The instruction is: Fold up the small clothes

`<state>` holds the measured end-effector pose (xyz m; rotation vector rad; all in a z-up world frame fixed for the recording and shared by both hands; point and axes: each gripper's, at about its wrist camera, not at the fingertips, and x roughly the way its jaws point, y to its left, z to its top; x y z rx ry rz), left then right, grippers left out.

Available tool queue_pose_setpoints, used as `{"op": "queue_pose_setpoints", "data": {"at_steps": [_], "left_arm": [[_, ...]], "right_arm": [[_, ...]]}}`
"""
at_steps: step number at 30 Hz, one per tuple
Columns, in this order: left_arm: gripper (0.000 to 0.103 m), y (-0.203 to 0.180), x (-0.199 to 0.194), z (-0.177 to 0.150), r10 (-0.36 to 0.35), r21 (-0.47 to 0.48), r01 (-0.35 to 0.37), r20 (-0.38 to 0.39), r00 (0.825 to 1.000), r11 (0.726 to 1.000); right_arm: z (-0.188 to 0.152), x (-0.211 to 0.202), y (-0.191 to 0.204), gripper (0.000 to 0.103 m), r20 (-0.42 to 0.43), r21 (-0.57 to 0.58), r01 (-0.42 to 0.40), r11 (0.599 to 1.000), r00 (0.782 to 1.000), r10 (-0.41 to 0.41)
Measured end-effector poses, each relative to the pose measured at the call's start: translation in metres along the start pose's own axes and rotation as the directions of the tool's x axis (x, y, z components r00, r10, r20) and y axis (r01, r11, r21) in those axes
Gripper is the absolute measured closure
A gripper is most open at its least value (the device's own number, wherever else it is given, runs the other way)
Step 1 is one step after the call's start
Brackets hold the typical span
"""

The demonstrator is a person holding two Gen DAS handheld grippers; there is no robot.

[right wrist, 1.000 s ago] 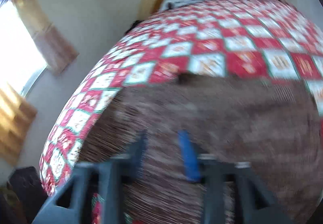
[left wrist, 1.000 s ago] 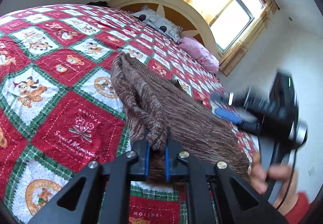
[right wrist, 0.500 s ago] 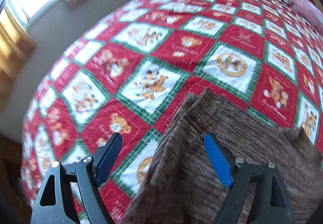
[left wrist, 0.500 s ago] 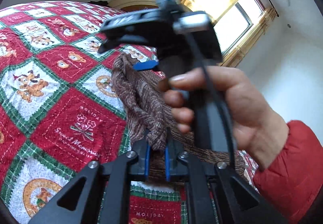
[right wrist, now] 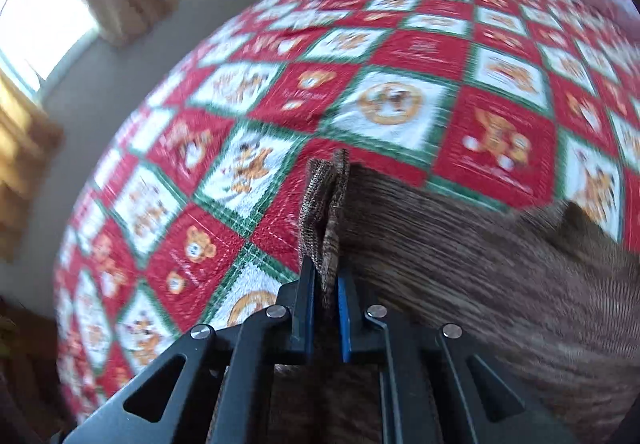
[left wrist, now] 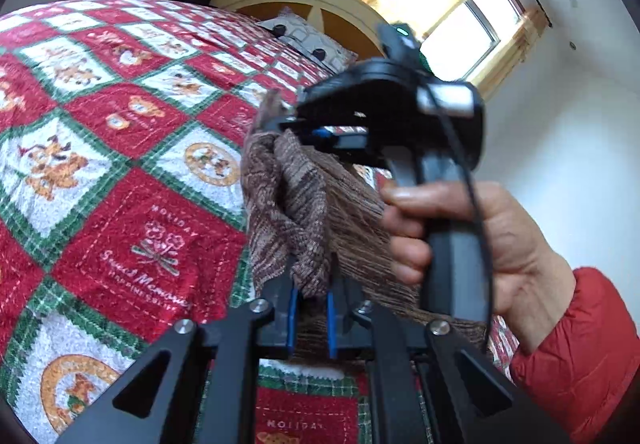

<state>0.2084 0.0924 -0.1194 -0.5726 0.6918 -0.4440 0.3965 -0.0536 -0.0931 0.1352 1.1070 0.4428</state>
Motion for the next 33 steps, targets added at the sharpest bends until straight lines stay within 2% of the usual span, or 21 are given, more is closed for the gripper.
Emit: {"op": "queue_pose_setpoints", "data": {"at_steps": [3,5,11,18,22,23,24,28,30,31,33], "left_arm": [[0.092,-0.021,-0.003,0.003,-0.007,0.083,0.007,0.002,1.000,0.996],[0.092,-0.038,-0.001,0.007,-0.017,0.134,0.018,-0.011,1.000,0.991],[0.092,-0.110,0.008,0.012,-0.089,0.303,0.099,-0.047,0.995,0.948],[0.092,-0.176,0.045,-0.021,-0.146,0.433,0.205,-0.166,0.975,0.878],[0.092,-0.196,0.069,-0.043,-0.133,0.473,0.227,-0.224,0.966,0.851],[0.092,-0.198,0.075,-0.047,-0.125,0.481,0.226,-0.234,0.964,0.847],[0.092,-0.199,0.081,-0.053,-0.112,0.491,0.224,-0.248,0.962,0.842],[0.092,-0.201,0.097,-0.067,-0.073,0.502,0.211,-0.280,0.957,0.839],[0.092,-0.200,0.098,-0.074,-0.051,0.530,0.203,-0.287,0.956,0.824],[0.092,-0.201,0.099,-0.076,-0.047,0.531,0.202,-0.292,0.955,0.823],[0.092,-0.198,0.096,-0.074,-0.056,0.515,0.208,-0.294,0.954,0.832]], "right_arm": [[-0.006,-0.027,-0.026,0.094,0.050,0.086,-0.070,0.994,0.997,0.066],[-0.007,-0.044,-0.036,0.095,0.081,0.108,-0.082,0.991,0.994,0.074],[-0.016,-0.118,-0.091,0.095,0.156,0.128,-0.048,0.991,0.987,0.027],[-0.045,-0.184,-0.178,0.095,0.198,0.183,0.030,0.983,0.978,-0.066],[-0.068,-0.200,-0.222,0.095,0.201,0.221,0.059,0.974,0.974,-0.104],[-0.076,-0.201,-0.235,0.101,0.202,0.235,0.062,0.970,0.973,-0.111],[-0.082,-0.203,-0.244,0.102,0.204,0.244,0.060,0.968,0.972,-0.112],[-0.106,-0.200,-0.271,0.102,0.202,0.287,0.057,0.956,0.972,-0.118],[-0.116,-0.198,-0.281,0.102,0.204,0.304,0.050,0.951,0.972,-0.117],[-0.120,-0.198,-0.283,0.102,0.214,0.311,0.040,0.949,0.970,-0.111],[-0.128,-0.202,-0.287,0.102,0.272,0.326,-0.048,0.944,0.961,-0.045]]}}
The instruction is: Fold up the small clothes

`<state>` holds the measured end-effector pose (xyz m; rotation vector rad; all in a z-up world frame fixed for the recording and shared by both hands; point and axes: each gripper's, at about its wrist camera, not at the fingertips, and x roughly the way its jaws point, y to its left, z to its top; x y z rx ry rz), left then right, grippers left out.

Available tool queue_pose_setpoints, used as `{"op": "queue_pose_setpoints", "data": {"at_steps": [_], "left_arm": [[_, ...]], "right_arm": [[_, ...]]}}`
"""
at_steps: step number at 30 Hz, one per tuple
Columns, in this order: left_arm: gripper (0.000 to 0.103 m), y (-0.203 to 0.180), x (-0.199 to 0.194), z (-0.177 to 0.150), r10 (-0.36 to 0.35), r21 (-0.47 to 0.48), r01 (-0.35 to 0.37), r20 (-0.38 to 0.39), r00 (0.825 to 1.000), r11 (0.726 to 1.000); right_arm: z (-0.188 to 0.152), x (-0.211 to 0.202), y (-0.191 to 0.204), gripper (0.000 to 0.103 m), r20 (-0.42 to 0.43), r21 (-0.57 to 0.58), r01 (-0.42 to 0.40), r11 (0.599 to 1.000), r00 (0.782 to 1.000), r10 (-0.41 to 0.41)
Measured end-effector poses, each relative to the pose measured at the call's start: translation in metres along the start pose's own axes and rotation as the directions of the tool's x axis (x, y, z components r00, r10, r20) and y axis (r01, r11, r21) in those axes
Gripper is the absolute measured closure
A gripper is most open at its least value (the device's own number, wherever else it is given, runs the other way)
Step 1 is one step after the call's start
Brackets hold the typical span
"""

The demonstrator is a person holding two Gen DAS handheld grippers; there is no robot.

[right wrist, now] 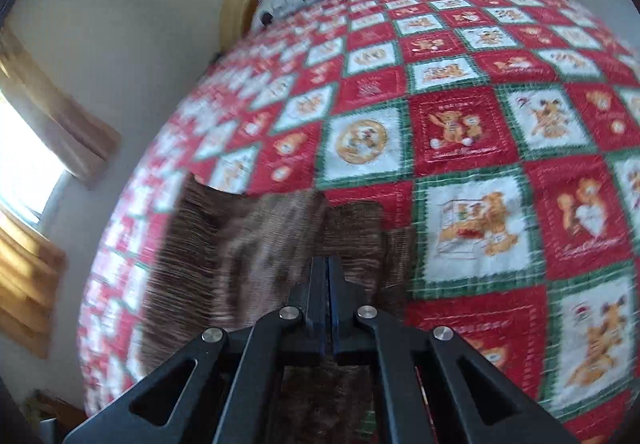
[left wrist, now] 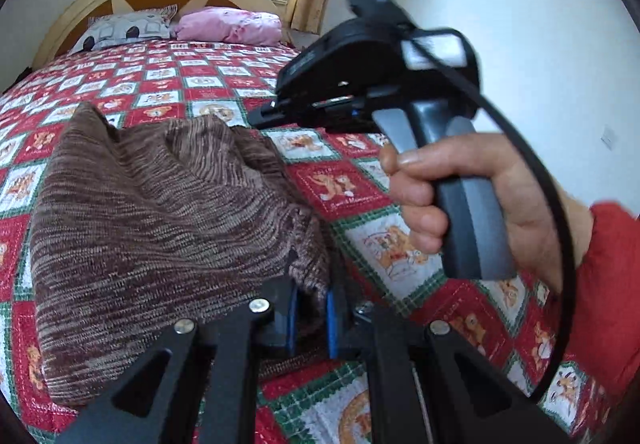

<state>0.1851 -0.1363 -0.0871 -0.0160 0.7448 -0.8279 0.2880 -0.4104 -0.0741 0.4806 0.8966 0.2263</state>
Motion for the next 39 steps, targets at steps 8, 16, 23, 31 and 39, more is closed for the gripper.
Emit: {"op": "queue_pose_setpoints", "data": {"at_steps": [8,16,23,31,39], "left_arm": [[0.092,0.004,0.001,-0.005,0.012,-0.032,-0.012,-0.001,1.000,0.999],[0.092,0.016,0.010,-0.002,-0.020,-0.082,0.018,-0.019,1.000,0.996],[0.092,0.020,0.007,-0.004,-0.028,-0.119,0.026,-0.018,0.999,0.993],[0.092,-0.024,-0.014,0.003,-0.060,0.047,0.057,0.050,0.997,0.997],[0.087,-0.008,0.019,-0.004,-0.018,0.005,0.019,-0.121,0.992,1.000]], "right_arm": [[0.009,0.027,0.014,0.040,-0.022,0.041,-0.076,0.996,0.997,0.077],[0.012,0.046,0.010,0.041,-0.007,0.033,-0.058,0.998,0.998,0.059],[0.011,0.054,0.020,0.095,-0.024,-0.044,0.016,0.999,1.000,-0.017],[0.019,0.001,0.034,0.095,0.097,-0.145,0.109,0.983,0.991,-0.096],[-0.003,0.037,-0.018,0.095,0.013,-0.067,0.175,0.982,0.985,-0.174]]}}
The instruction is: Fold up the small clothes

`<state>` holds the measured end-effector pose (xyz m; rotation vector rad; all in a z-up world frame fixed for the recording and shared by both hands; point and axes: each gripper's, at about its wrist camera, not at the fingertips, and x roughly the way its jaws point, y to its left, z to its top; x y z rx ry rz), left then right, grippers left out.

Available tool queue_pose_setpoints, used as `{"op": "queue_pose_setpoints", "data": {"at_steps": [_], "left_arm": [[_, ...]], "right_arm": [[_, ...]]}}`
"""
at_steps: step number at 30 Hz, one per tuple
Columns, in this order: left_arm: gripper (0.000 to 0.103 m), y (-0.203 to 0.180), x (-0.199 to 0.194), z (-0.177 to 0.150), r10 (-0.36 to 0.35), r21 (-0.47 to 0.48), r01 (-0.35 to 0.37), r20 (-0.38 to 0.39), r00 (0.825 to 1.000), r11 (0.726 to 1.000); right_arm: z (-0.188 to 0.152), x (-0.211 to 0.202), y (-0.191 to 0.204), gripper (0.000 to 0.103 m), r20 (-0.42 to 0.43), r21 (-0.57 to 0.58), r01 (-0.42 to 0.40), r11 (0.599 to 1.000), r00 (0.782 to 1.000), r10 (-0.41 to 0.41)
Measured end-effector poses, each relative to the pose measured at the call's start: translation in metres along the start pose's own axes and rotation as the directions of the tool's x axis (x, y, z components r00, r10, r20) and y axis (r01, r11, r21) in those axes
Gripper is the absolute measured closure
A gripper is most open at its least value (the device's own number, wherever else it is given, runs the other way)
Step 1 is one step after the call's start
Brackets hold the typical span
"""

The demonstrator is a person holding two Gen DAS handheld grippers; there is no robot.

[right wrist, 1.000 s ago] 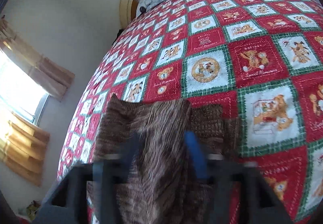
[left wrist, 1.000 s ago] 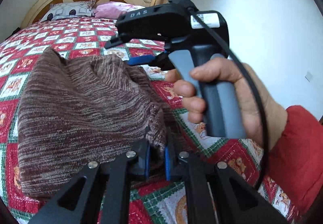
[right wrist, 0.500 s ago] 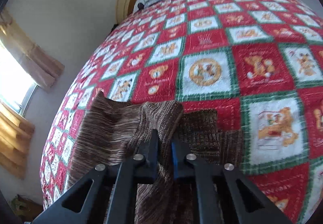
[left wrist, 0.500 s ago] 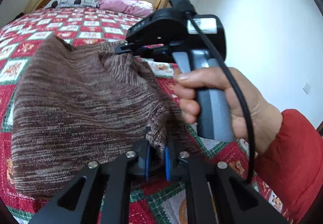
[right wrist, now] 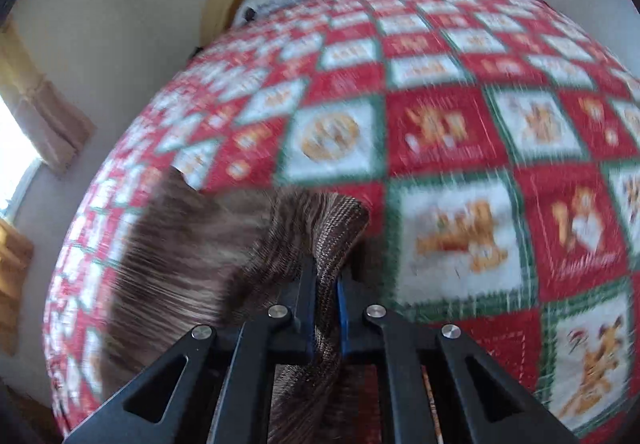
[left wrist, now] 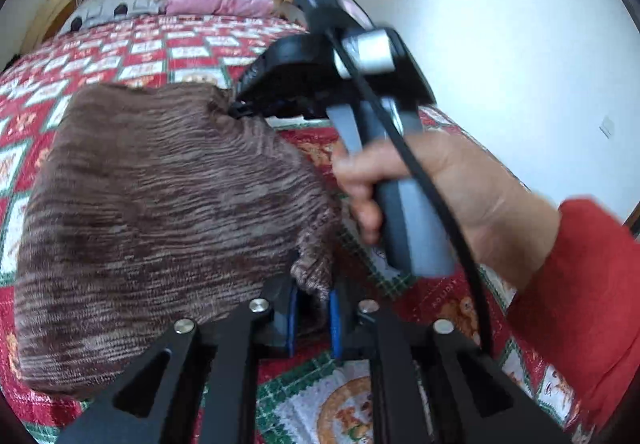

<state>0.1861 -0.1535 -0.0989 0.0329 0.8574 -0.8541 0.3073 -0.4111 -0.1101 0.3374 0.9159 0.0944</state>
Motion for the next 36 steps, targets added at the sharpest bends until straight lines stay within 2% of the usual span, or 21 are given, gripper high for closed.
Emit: {"op": "queue_pose_setpoints", "data": {"at_steps": [3,4,6,8,9,11,13,16,18,21,22,24,26,30,32,35,36], "left_arm": [[0.085,-0.001,-0.009,-0.003,0.009,0.027,-0.009,-0.003,1.000,1.000],[0.082,-0.001,-0.014,-0.004,0.008,0.037,-0.008,-0.002,1.000,0.999],[0.076,0.005,-0.036,-0.011,-0.010,0.044,0.010,0.006,1.000,0.999],[0.057,0.020,-0.058,-0.012,-0.024,0.019,0.023,0.034,0.999,1.000],[0.052,0.031,-0.076,-0.010,-0.030,-0.010,0.031,0.072,0.997,0.999],[0.039,0.049,-0.095,-0.006,-0.002,-0.048,0.009,0.134,0.991,0.999],[0.039,0.069,-0.106,0.006,0.079,-0.086,-0.065,0.177,0.981,0.994],[0.039,0.099,-0.093,0.023,0.171,-0.125,-0.152,0.150,0.974,0.980],[0.040,0.112,-0.071,0.026,0.256,-0.131,-0.243,0.093,0.962,0.961],[0.042,0.126,-0.052,0.014,0.309,-0.153,-0.305,0.004,0.951,0.940],[0.039,0.130,-0.047,0.006,0.321,-0.166,-0.320,-0.025,0.947,0.933],[0.036,0.133,-0.042,-0.008,0.331,-0.169,-0.334,-0.045,0.943,0.927],[0.031,0.128,-0.047,-0.018,0.353,-0.155,-0.352,-0.022,0.935,0.923],[0.031,0.122,-0.047,-0.020,0.371,-0.132,-0.369,-0.013,0.929,0.920],[0.030,0.122,-0.048,-0.020,0.369,-0.136,-0.367,-0.009,0.929,0.920],[0.026,0.130,-0.047,-0.017,0.362,-0.156,-0.358,-0.003,0.932,0.921],[0.025,0.132,-0.047,-0.017,0.358,-0.168,-0.354,-0.006,0.934,0.920]], "right_arm": [[-0.004,-0.003,-0.008,0.087,0.032,0.055,-0.019,0.998,0.999,0.017],[-0.004,-0.006,-0.008,0.082,0.028,0.062,-0.008,0.998,1.000,0.006],[-0.003,-0.021,-0.006,0.081,0.021,0.068,0.035,0.997,0.999,-0.037],[-0.008,-0.048,-0.005,0.081,0.085,0.079,0.047,0.996,0.995,-0.054],[-0.016,-0.073,-0.001,0.081,0.154,0.063,0.036,0.997,0.987,-0.046],[-0.029,-0.097,0.009,0.081,0.190,0.014,0.033,0.999,0.981,-0.035],[-0.049,-0.114,0.024,0.081,0.159,-0.055,-0.013,0.998,0.987,0.021],[-0.083,-0.123,0.047,0.081,0.100,-0.127,-0.057,0.990,0.993,0.070],[-0.107,-0.120,0.056,0.081,0.062,-0.150,-0.063,0.987,0.995,0.073],[-0.134,-0.102,0.051,0.081,0.008,-0.121,-0.044,0.992,0.999,0.045],[-0.138,-0.098,0.049,0.081,0.000,-0.104,-0.039,0.994,0.999,0.039],[-0.147,-0.095,0.036,0.081,0.037,-0.041,-0.083,0.996,0.996,0.084],[-0.151,-0.095,0.025,0.081,0.061,0.009,-0.123,0.992,0.991,0.122],[-0.160,-0.095,0.010,0.081,0.100,0.104,-0.186,0.977,0.979,0.176],[-0.159,-0.095,0.014,0.081,0.089,0.107,-0.175,0.979,0.982,0.166],[-0.149,-0.109,0.032,0.081,0.052,0.047,-0.096,0.994,0.994,0.094],[-0.142,-0.118,0.041,0.081,0.075,0.012,-0.058,0.998,0.996,0.057]]}}
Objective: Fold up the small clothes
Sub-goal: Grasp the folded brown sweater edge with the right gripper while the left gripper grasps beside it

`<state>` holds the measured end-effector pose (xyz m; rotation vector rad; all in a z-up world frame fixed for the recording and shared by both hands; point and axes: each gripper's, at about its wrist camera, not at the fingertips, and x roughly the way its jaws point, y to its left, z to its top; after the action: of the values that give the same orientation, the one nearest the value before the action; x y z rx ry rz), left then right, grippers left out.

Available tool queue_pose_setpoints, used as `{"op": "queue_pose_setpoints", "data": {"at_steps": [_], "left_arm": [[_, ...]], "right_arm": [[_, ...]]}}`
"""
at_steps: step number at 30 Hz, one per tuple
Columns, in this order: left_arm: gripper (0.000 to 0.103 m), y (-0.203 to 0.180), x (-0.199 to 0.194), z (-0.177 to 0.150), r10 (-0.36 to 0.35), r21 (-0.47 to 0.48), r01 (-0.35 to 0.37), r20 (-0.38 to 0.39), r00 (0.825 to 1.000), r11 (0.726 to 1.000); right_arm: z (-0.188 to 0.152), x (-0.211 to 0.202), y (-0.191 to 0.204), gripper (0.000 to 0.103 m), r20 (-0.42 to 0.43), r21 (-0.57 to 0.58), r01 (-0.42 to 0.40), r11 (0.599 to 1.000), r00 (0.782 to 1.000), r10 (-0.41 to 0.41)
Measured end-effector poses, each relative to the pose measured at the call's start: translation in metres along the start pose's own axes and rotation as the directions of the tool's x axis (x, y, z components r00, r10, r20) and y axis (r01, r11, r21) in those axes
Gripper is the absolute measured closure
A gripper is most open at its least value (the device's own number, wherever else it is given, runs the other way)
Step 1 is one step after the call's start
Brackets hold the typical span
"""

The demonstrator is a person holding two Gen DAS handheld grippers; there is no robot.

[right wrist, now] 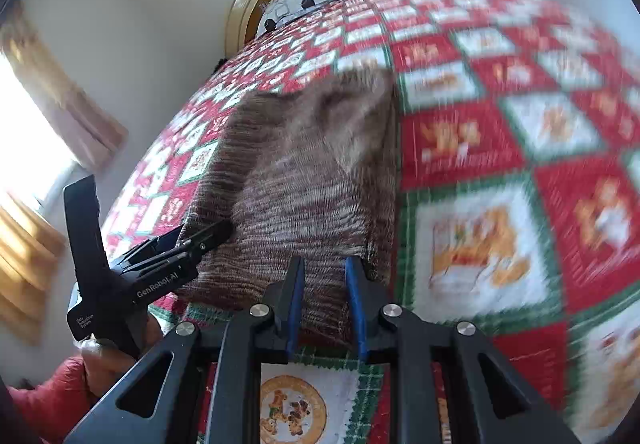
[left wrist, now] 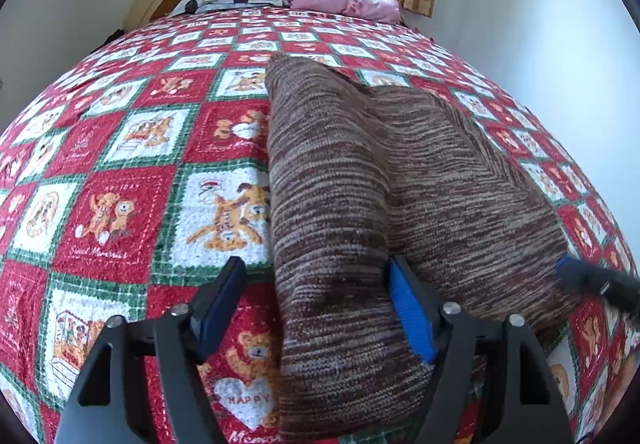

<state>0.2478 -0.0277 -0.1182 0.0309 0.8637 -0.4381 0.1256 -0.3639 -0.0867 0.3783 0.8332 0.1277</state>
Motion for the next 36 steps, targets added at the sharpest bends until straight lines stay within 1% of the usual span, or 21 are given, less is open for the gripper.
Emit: {"op": "queue_pose_setpoints", "data": {"at_steps": [3,5,7,10,11,12,13,15,20,22,23,25,28,30,32,34,35,36], "left_arm": [[0.023,0.000,0.002,0.001,-0.008,-0.010,0.008,-0.001,1.000,1.000],[0.023,-0.001,0.001,0.000,-0.003,-0.004,0.003,0.002,1.000,1.000],[0.023,-0.001,0.002,0.000,-0.006,-0.006,0.006,0.001,1.000,1.000],[0.022,-0.001,0.004,0.001,-0.007,-0.004,0.007,-0.007,1.000,1.000],[0.021,-0.002,0.005,0.001,-0.004,0.002,0.004,-0.007,1.000,1.000],[0.021,-0.003,0.005,0.001,0.002,0.008,-0.001,-0.008,1.000,1.000],[0.019,-0.003,0.005,0.001,0.003,0.009,-0.003,-0.009,1.000,1.000],[0.017,-0.003,0.006,0.001,0.003,0.007,-0.003,-0.015,1.000,1.000],[0.017,0.001,0.003,0.003,-0.014,-0.002,0.014,-0.031,0.999,1.000],[0.017,0.004,-0.004,0.005,-0.006,0.003,0.006,-0.029,1.000,1.000],[0.017,0.005,-0.009,0.007,-0.005,0.014,0.005,-0.015,1.000,1.000],[0.017,0.007,-0.026,0.018,-0.005,0.040,0.002,0.057,0.998,0.999],[0.017,0.003,-0.043,0.048,-0.026,0.074,0.014,0.161,0.987,0.997],[0.017,0.000,-0.039,0.070,-0.027,0.071,0.014,0.185,0.982,0.997],[0.017,-0.002,-0.018,0.090,-0.024,0.031,0.019,0.156,0.987,0.999],[0.020,0.001,0.015,0.098,0.004,-0.013,-0.003,0.088,0.996,1.000],[0.024,0.005,0.036,0.097,0.052,-0.024,-0.051,0.041,0.998,0.998],[0.024,0.012,0.057,0.092,0.125,-0.028,-0.125,-0.014,0.992,0.992]], "right_arm": [[0.021,-0.010,0.007,0.081,0.072,-0.008,0.003,1.000,0.997,-0.002],[0.036,0.001,0.009,0.081,0.061,-0.013,0.037,0.999,0.997,-0.036],[0.048,0.022,0.011,0.081,0.045,-0.043,0.100,0.994,0.994,-0.098],[0.046,0.064,0.009,0.079,-0.013,-0.099,0.193,0.976,0.981,-0.195],[0.042,0.070,0.008,0.078,0.012,-0.109,0.208,0.972,0.978,-0.208],[0.038,0.070,0.009,0.078,0.053,-0.117,0.217,0.969,0.976,-0.212],[0.035,0.068,0.009,0.078,0.064,-0.123,0.224,0.967,0.974,-0.218],[0.033,0.066,0.008,0.078,0.076,-0.121,0.222,0.968,0.974,-0.214],[0.030,0.063,0.007,0.078,0.099,-0.115,0.210,0.971,0.975,-0.199],[0.029,0.063,0.007,0.078,0.105,-0.116,0.210,0.971,0.974,-0.199],[0.031,0.064,0.007,0.078,0.106,-0.113,0.208,0.972,0.975,-0.196],[0.032,0.065,0.006,0.078,0.109,-0.109,0.201,0.974,0.976,-0.189],[0.032,0.065,0.004,0.078,0.112,-0.099,0.189,0.977,0.978,-0.177],[0.031,0.065,0.003,0.078,0.113,-0.095,0.184,0.978,0.978,-0.173],[0.031,0.065,0.003,0.078,0.113,-0.097,0.186,0.978,0.978,-0.174],[0.032,0.065,0.002,0.078,0.113,-0.098,0.186,0.978,0.978,-0.175],[0.032,0.065,0.002,0.077,0.113,-0.098,0.186,0.978,0.978,-0.174],[0.032,0.065,0.002,0.077,0.113,-0.097,0.185,0.978,0.978,-0.174]]}}
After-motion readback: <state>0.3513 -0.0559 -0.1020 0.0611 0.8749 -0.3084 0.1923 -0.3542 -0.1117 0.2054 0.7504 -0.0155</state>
